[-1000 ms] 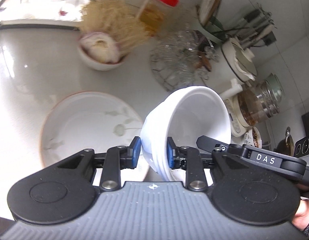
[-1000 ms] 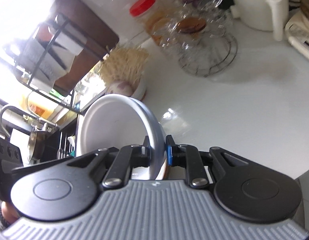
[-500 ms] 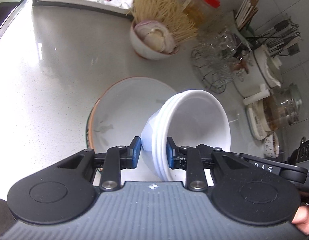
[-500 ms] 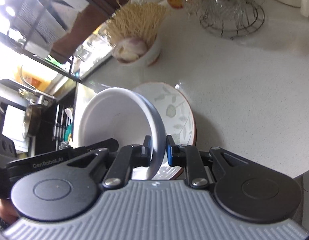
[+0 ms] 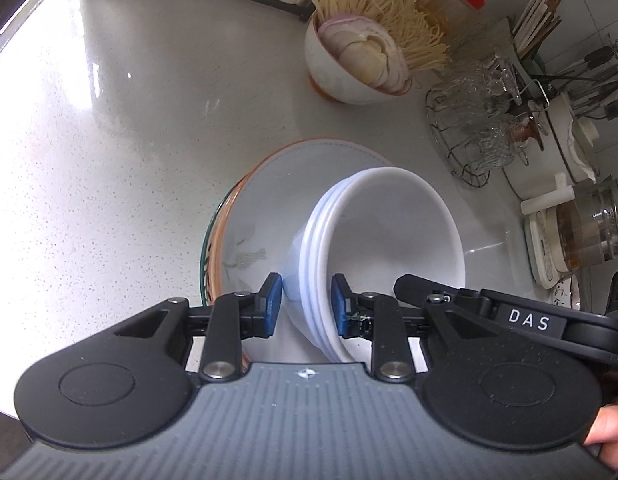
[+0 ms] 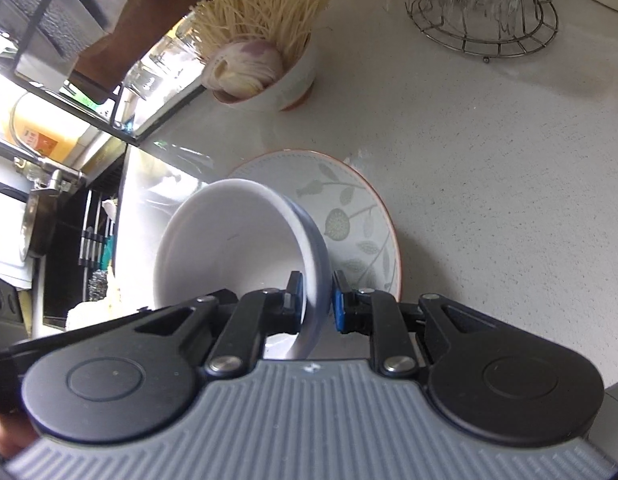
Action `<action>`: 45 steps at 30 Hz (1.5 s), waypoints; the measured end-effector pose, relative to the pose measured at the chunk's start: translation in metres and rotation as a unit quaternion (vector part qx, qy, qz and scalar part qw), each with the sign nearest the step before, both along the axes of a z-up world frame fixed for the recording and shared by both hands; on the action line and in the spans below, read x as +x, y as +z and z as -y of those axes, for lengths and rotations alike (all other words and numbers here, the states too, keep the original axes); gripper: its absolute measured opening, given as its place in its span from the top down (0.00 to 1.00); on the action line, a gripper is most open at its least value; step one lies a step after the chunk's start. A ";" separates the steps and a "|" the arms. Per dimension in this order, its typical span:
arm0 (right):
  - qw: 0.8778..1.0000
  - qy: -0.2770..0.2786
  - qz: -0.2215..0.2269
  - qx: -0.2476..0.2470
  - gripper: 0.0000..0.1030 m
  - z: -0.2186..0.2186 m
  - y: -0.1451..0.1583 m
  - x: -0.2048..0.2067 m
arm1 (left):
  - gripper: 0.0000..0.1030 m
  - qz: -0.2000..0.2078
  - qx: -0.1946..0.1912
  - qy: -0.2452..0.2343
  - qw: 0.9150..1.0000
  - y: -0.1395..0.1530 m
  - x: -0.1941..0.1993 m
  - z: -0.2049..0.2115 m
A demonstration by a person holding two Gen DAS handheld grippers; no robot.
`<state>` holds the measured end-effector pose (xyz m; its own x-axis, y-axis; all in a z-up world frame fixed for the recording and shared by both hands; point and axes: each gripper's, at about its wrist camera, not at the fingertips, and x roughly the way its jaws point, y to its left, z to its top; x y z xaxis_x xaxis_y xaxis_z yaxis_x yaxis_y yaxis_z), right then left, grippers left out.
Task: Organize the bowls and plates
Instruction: 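Carry the white bowl over the plate stack and lower it, then open both tools and release the white bowl on the plates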
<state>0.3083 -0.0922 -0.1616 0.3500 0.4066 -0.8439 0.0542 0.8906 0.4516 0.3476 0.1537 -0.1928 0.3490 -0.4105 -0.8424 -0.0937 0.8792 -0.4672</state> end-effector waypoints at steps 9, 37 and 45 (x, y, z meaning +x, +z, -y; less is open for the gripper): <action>1.000 -0.006 -0.006 -0.005 0.81 -0.003 0.000 0.003 | 0.71 -0.004 0.013 -0.019 1.000 -0.005 -0.001 0.005; 0.988 -0.028 0.149 -0.005 0.55 0.024 0.092 -0.058 | 0.49 0.139 0.066 -0.013 0.988 0.112 -0.067 0.002; 0.975 -0.005 0.221 -0.009 0.55 0.047 0.134 -0.105 | 0.49 0.203 0.099 0.007 0.974 0.168 -0.127 0.029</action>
<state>0.2032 -0.1388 -0.0281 0.6845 0.3881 -0.6171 -0.1331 0.8988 0.4176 0.2208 0.1243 -0.0253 0.6742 -0.2464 -0.6963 0.0509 0.9560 -0.2890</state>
